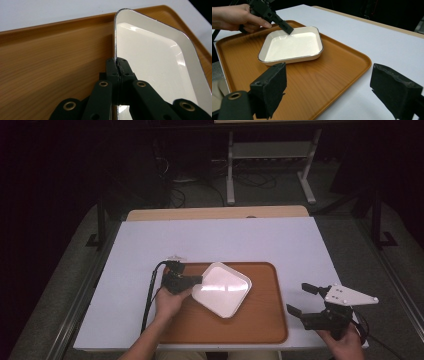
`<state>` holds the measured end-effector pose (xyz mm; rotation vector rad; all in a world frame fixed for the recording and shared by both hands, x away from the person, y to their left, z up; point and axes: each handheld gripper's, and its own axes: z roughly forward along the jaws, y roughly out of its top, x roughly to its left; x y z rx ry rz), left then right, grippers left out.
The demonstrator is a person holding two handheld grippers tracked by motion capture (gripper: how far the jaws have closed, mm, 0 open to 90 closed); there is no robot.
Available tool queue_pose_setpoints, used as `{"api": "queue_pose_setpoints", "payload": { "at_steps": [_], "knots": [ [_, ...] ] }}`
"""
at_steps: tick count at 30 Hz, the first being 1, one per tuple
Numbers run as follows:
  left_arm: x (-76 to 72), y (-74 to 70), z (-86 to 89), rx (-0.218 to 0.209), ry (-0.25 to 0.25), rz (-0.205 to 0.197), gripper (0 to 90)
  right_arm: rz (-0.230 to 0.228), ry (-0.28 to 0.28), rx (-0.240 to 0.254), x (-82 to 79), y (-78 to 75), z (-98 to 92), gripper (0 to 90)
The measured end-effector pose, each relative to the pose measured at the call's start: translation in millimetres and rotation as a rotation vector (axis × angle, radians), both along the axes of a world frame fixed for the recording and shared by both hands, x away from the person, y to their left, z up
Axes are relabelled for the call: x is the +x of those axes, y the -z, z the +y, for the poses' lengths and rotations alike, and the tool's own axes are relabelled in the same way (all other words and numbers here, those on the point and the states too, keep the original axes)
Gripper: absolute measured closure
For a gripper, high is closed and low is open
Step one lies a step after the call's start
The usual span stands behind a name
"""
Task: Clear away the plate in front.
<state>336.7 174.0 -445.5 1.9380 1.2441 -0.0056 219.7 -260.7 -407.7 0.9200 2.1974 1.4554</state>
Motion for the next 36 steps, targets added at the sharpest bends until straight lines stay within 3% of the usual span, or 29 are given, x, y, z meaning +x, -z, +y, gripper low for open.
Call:
{"api": "queue_pose_setpoints", "payload": {
  "at_steps": [8,18,21,22,29,36],
  "knots": [
    [-7.5,5.8,17.4,0.002,-0.07,0.022,89.3,0.001,0.002,-0.002,0.1,-0.1,0.2,13.1],
    [-25.0,6.3,26.7,0.004,-0.165,0.016,89.0,0.0,-0.002,-0.005,0.4,0.6,2.0,13.1],
    [-29.0,5.4,26.1,0.011,-0.182,0.018,86.9,0.002,-0.006,-0.007,0.2,0.5,2.9,13.1],
    [-29.6,5.0,26.0,-0.003,-0.189,0.03,81.4,0.0,-0.007,-0.008,0.1,0.4,3.2,13.1],
    [-36.8,-0.5,24.7,0.047,-0.176,0.007,73.1,-0.002,-0.011,-0.01,-0.8,-0.1,5.1,13.1],
    [-50.0,-3.1,24.8,0.067,-0.147,-0.003,71.7,0.0,-0.012,-0.014,-1.4,-0.1,5.7,13.1]
  ]
}}
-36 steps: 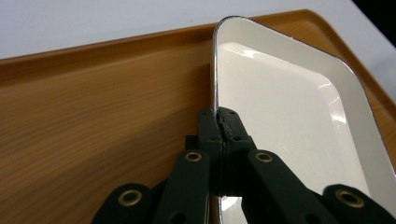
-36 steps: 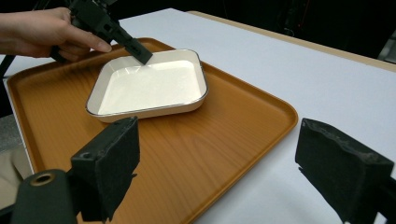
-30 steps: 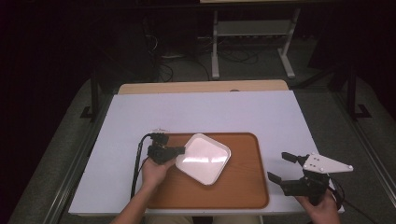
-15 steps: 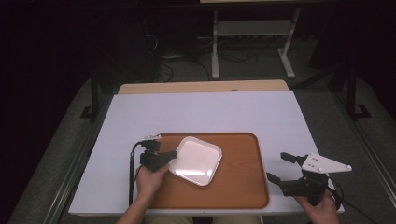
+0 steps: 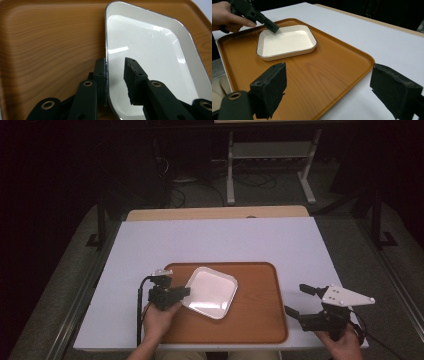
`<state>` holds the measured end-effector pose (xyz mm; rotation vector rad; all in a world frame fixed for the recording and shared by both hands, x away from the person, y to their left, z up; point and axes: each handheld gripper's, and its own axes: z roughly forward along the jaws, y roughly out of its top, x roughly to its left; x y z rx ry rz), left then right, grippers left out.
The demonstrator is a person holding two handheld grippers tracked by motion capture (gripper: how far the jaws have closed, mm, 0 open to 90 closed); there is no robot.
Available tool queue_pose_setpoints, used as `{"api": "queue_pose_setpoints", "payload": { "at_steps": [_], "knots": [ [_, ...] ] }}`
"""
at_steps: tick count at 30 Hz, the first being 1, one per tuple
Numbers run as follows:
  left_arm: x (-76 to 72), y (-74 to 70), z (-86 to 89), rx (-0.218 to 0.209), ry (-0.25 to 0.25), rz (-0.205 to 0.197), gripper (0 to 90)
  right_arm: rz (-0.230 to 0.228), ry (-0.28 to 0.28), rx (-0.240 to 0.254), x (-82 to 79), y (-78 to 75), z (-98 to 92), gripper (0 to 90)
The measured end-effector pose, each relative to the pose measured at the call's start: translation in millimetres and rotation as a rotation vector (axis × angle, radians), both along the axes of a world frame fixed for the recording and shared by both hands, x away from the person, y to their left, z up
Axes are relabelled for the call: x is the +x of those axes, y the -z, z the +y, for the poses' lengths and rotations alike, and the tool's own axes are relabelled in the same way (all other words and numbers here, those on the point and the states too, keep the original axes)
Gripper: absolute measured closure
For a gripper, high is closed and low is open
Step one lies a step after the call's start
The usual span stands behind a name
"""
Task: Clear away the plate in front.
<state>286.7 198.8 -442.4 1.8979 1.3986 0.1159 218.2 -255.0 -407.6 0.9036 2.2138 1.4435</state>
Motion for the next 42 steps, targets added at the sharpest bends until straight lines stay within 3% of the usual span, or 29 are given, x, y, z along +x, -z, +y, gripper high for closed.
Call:
{"api": "queue_pose_setpoints", "payload": {
  "at_steps": [21,42],
  "knots": [
    [-30.8,1.6,-3.3,-0.026,0.026,0.008,60.7,0.002,0.003,-0.004,-0.1,0.5,0.0,13.1],
    [-47.0,0.5,-14.8,-0.062,0.087,0.017,56.9,-0.001,0.003,-0.005,-0.7,-0.8,0.7,13.1]
  ]
}}
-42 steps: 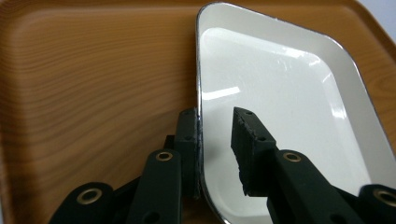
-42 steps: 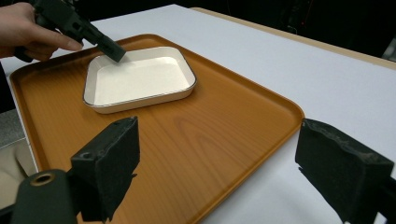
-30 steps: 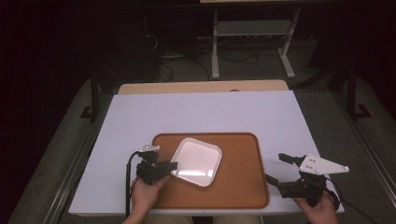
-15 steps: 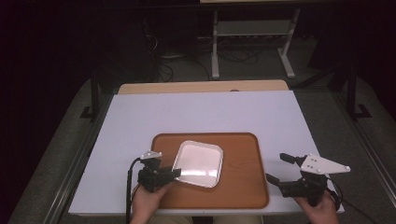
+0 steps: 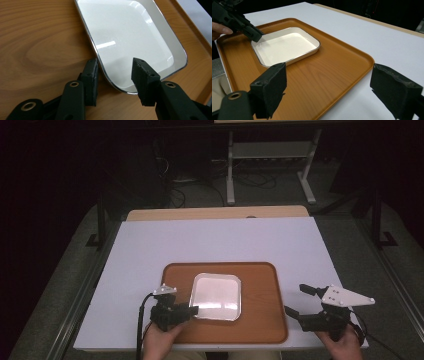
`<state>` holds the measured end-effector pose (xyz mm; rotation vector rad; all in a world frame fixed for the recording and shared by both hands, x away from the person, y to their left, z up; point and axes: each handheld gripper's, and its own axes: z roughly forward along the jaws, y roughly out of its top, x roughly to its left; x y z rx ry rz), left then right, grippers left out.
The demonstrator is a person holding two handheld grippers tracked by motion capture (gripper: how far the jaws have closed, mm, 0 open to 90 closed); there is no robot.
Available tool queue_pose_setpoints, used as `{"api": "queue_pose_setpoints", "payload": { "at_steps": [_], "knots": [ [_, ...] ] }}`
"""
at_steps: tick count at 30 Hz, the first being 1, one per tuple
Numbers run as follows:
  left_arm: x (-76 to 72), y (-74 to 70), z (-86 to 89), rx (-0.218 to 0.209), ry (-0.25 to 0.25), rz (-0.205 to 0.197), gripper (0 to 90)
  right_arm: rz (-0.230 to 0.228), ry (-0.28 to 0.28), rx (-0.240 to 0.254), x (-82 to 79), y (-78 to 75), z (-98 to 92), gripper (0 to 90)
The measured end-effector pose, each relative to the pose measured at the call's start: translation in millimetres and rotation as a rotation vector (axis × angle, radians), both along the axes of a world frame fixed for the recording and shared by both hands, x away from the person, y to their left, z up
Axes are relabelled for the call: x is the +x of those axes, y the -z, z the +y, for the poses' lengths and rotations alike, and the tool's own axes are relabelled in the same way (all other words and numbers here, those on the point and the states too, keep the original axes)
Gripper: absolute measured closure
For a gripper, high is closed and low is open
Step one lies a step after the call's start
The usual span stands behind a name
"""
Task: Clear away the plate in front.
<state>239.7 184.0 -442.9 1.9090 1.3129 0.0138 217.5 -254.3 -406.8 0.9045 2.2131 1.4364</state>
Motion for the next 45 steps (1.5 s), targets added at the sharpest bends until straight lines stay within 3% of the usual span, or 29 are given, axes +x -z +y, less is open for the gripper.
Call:
{"api": "queue_pose_setpoints", "payload": {
  "at_steps": [9,17,31,38,45],
  "knots": [
    [-3.5,1.0,-4.1,0.001,0.017,0.001,56.6,-0.004,-0.001,-0.003,-0.2,-0.5,-0.5,13.1],
    [-3.2,-0.1,-3.4,0.026,0.016,-0.028,57.0,-0.003,0.001,-0.003,-0.4,-0.8,-1.7,13.1],
    [4.1,-7.6,9.0,0.073,0.04,-0.127,50.1,-0.001,0.009,-0.009,0.4,0.5,-2.8,13.1],
    [5.8,-11.1,17.7,0.075,0.055,-0.174,45.1,0.008,0.016,-0.017,1.0,1.9,-2.8,13.1],
    [6.8,-19.3,26.2,0.089,0.067,-0.244,40.1,0.014,0.023,-0.017,1.7,2.9,-3.3,13.1]
  ]
}}
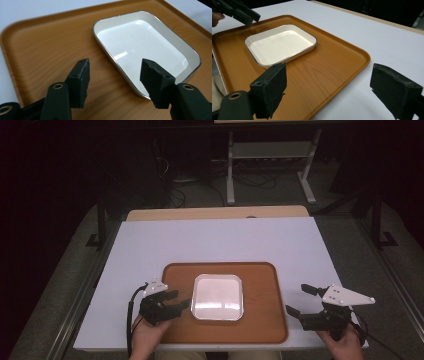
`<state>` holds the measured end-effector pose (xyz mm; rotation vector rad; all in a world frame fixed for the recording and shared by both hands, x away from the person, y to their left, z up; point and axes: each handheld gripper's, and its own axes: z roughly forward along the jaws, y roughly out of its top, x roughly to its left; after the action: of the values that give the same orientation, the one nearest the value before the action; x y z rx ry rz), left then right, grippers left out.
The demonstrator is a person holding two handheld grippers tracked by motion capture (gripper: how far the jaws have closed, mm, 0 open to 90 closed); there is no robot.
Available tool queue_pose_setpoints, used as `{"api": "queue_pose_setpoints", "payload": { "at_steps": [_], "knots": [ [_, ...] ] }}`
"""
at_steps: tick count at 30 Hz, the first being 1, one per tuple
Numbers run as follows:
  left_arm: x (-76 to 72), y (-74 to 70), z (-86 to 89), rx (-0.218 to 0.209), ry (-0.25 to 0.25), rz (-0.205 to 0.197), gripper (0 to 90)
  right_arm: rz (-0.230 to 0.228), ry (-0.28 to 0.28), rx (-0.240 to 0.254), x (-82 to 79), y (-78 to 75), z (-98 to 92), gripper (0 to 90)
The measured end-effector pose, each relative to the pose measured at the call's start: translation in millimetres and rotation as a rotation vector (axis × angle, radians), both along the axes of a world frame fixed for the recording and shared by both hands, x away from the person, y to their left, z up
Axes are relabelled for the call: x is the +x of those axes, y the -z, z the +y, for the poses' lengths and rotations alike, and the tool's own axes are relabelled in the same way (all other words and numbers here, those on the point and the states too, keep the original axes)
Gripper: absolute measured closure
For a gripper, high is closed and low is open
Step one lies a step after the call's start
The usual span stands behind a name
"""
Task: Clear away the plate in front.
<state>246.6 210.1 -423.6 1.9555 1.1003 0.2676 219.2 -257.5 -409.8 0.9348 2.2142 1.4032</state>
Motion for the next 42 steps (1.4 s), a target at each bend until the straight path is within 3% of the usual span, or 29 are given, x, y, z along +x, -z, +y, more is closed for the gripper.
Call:
{"api": "queue_pose_setpoints", "payload": {
  "at_steps": [6,23,42],
  "knots": [
    [1.8,-5.6,6.7,-0.001,0.021,-0.04,41.0,0.003,0.0,-0.005,0.4,0.4,1.3,13.1],
    [0.1,-12.6,36.7,0.021,0.012,-0.16,32.6,0.009,-0.002,-0.01,1.3,2.1,0.5,13.2],
    [-3.3,-8.1,72.2,0.037,-0.025,-0.193,27.8,0.028,-0.002,-0.018,3.3,7.2,-2.1,13.1]
  ]
}}
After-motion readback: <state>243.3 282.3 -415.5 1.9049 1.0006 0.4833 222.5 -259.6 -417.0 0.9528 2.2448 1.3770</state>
